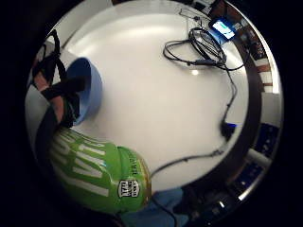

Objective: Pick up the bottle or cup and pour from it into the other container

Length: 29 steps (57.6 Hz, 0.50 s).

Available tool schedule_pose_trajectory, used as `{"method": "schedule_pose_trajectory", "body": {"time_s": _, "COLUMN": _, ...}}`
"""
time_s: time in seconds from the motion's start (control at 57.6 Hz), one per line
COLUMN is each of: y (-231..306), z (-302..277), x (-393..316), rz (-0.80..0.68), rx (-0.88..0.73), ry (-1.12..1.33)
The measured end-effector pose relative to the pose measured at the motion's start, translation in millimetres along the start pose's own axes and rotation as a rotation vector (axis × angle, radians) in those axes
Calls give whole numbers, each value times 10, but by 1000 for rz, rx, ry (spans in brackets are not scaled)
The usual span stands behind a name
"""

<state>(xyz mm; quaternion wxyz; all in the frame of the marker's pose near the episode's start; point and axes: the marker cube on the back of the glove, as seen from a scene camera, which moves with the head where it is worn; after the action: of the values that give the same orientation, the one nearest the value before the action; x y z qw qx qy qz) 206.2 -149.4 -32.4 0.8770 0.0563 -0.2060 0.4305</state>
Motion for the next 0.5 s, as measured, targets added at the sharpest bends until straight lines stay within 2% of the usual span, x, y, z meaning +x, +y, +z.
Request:
{"method": "schedule_pose_trajectory", "body": {"time_s": 0.243, "y": -177, "z": 47, "x": -418, "rz": 160, "rx": -216, "ry": 492}}
{"method": "schedule_pose_trajectory", "body": {"time_s": 0.503, "y": -268, "z": 190, "x": -558, "rz": 305, "rx": -344, "ry": 741}}
